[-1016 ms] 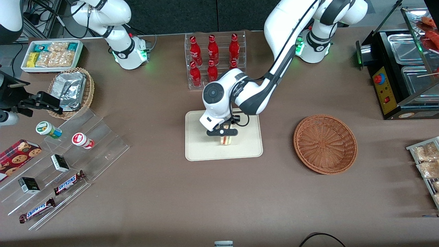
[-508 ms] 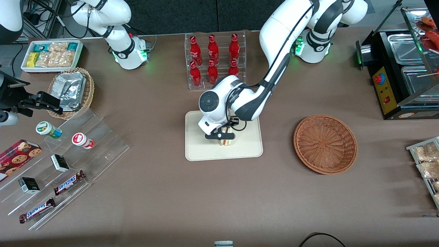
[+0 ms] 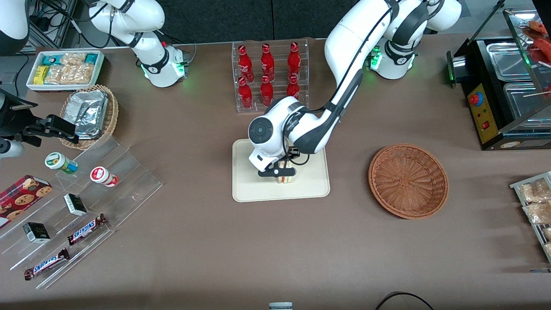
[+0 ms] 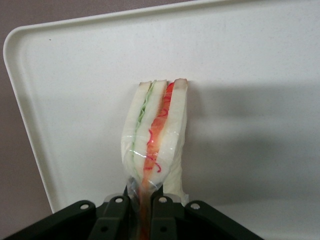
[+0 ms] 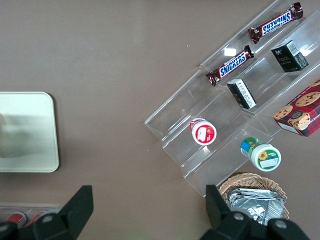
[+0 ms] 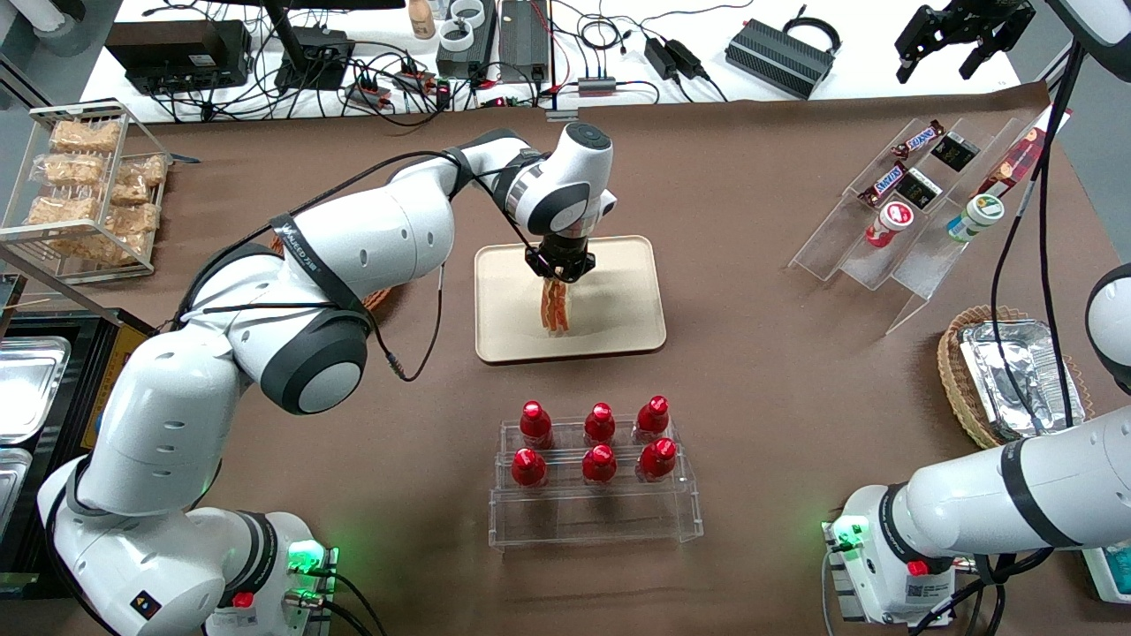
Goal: Place sandwich from basket to tray
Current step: 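Lower the sandwich onto the tray and open the left gripper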
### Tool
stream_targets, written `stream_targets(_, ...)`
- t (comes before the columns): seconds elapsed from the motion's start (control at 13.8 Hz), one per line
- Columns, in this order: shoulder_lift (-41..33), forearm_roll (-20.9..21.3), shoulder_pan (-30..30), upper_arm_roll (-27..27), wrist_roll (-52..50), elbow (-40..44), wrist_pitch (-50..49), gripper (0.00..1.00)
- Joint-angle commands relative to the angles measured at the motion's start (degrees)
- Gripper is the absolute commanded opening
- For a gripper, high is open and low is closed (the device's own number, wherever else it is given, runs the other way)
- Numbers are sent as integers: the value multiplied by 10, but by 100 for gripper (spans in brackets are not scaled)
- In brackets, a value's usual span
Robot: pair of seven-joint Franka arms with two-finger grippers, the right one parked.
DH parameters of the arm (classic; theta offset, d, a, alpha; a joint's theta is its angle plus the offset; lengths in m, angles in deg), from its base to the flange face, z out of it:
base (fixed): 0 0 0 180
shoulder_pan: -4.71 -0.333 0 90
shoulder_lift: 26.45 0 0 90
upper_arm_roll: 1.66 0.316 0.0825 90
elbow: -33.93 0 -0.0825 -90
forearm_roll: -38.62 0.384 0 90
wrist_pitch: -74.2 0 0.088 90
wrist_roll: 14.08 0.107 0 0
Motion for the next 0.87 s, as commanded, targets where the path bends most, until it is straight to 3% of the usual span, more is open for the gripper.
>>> stream_targets(0.0, 18, 7, 10, 8, -9, 29, -16, 42)
stream_targets(0.07, 20, 7, 10, 8, -8, 29, -14, 57)
stream_targets(0.15, 22, 7, 11, 8, -8, 29, -13, 88)
stream_targets(0.22, 23, 7, 11, 8, -7, 29, -13, 100)
stream_targets(0.8, -23, 2, 8, 9, -16, 30, -37, 100)
